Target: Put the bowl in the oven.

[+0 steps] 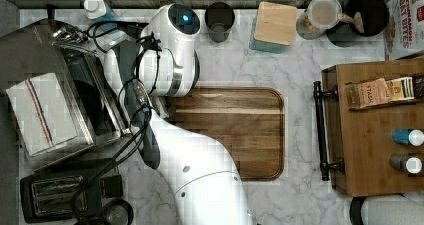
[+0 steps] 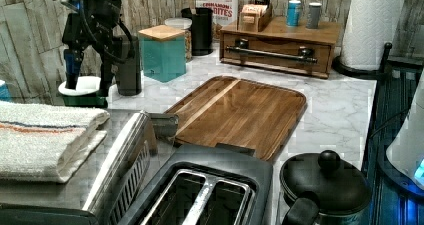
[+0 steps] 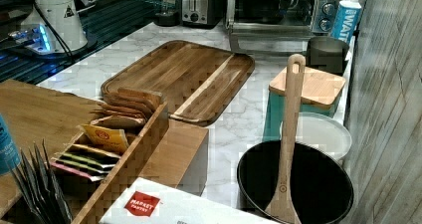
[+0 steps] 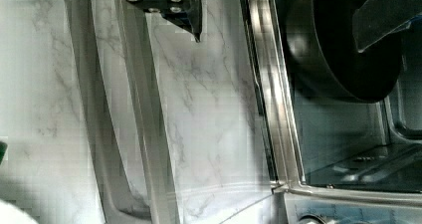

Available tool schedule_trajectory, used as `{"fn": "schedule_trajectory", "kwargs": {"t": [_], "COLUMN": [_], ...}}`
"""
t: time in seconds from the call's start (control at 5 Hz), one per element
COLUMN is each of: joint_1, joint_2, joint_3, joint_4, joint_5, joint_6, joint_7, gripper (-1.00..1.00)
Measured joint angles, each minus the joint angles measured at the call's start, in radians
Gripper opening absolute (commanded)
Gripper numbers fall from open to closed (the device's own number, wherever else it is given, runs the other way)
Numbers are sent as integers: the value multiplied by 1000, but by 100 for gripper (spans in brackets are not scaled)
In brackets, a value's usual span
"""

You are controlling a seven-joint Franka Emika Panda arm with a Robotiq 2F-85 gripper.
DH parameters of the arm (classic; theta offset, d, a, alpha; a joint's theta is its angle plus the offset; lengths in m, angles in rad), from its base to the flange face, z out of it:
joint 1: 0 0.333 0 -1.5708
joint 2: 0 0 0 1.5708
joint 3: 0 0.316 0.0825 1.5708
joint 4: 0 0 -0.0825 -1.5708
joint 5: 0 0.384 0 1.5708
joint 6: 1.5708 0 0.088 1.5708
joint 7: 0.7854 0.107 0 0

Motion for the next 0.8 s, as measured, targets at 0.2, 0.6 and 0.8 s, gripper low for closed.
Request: {"fn": "schedule_trajectory", "kwargs": {"t": [0.2,0.6,0.8], "joint_1": [9,6,5], "joint_2": [-9,-8,-8], "joint_3": [-5,-4,-4], "joint_4": [2,2,1], "joint_5": [0,0,0], "joint_6": [34,55,56], "joint_7": [0,0,0], "gripper": [100,100,100]}}
